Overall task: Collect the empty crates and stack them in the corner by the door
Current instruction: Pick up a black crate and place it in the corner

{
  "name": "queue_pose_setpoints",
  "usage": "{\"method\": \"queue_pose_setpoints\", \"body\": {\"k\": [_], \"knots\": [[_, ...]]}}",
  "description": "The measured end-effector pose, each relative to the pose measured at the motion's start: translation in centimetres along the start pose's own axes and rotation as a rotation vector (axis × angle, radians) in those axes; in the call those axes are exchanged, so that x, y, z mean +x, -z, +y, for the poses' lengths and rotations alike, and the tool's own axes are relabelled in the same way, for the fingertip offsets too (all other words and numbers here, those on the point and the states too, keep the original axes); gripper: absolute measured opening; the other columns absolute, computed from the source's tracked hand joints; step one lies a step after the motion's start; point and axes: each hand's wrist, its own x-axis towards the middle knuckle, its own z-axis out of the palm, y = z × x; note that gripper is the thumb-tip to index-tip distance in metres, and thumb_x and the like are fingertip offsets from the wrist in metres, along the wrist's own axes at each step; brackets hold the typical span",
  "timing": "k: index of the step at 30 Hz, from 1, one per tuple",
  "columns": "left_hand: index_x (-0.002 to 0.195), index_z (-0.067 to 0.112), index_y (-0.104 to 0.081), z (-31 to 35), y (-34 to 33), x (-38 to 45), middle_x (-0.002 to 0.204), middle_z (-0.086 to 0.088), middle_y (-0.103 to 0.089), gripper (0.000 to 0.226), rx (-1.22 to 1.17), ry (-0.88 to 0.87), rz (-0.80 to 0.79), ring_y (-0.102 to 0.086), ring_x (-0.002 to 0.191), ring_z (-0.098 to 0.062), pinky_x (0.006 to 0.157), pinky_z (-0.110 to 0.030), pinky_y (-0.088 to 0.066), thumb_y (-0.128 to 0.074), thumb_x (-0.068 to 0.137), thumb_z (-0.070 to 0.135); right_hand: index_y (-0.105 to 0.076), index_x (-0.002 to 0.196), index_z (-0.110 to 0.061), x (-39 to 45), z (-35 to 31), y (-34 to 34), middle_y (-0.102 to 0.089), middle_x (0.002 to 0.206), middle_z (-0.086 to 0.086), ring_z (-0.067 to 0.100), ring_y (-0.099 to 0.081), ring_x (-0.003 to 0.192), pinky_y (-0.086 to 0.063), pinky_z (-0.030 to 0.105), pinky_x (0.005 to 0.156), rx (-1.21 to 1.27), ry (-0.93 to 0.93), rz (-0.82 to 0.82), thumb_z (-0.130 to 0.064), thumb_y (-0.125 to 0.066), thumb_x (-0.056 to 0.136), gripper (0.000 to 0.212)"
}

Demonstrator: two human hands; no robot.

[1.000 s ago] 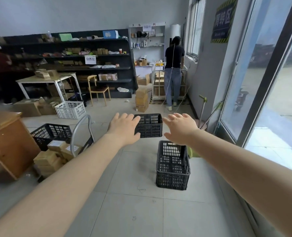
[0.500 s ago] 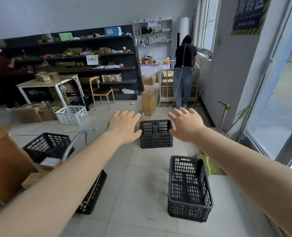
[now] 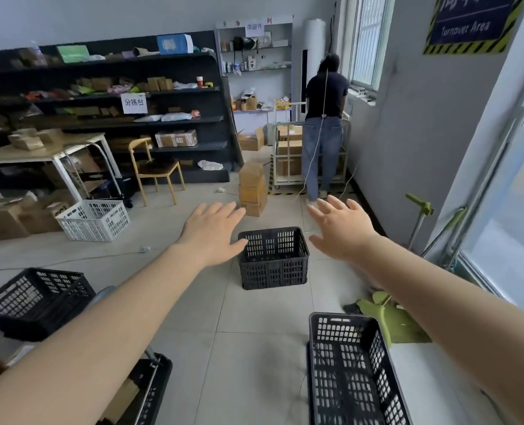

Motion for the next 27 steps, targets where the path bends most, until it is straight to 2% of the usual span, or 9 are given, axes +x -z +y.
{"method": "queue_pose_setpoints", "body": {"k": [6, 12, 20, 27], "knots": [[0.154, 0.023, -0.016, -4.2, -3.8, 11.7, 0.162, -0.003, -0.017, 0.069, -0.017, -0.144, 0.048, -0.018, 0.147, -0.023, 0.121, -0.043, -0.012, -0.036, 0.096, 0.055, -0.012, 0.155, -0.022, 8.7, -1.3, -2.2, -0.012, 0.162, 0.004, 0.023, -0.005, 0.150, -0.008, 0.045, 0.119, 0.045, -0.167, -0.057, -0.049, -0.037, 0.099, 0.067], [0.154, 0.022, -0.018, -4.4, -5.1, 22.0, 0.159, -0.002, -0.024, 0.070, -0.041, -0.364, 0.080, -0.021, 0.145, -0.023, 0.119, -0.043, -0.011, -0.035, 0.096, 0.056, -0.007, 0.156, -0.022, 14.2, 0.2, -3.9, -0.010, 0.163, 0.003, 0.023, -0.005, 0.150, -0.009, 0.044, 0.119, 0.071, -0.357, -0.127, -0.049, -0.036, 0.099, 0.069], [0.154, 0.022, -0.015, 1.0, -7.9, 33.5, 0.159, -0.002, -0.022, 0.073, -0.022, -0.590, 0.059, -0.020, 0.146, -0.023, 0.119, -0.043, -0.009, -0.039, 0.094, 0.056, -0.007, 0.156, -0.022, 17.5, 6.5, -9.3, -0.012, 0.162, 0.004, 0.024, -0.007, 0.149, -0.010, 0.046, 0.118, 0.123, -0.602, -0.210, -0.047, -0.038, 0.099, 0.070], [0.153, 0.021, -0.016, 8.2, -9.1, 43.4, 0.158, -0.002, -0.026, 0.072, 0.088, -0.725, 0.071, -0.024, 0.144, -0.023, 0.118, -0.043, -0.016, -0.038, 0.094, 0.056, -0.014, 0.153, -0.020, 19.7, 13.1, -16.0, -0.022, 0.157, 0.003, 0.024, -0.017, 0.145, -0.019, 0.046, 0.114, 0.231, -0.767, -0.235, -0.047, -0.039, 0.098, 0.067]]}}
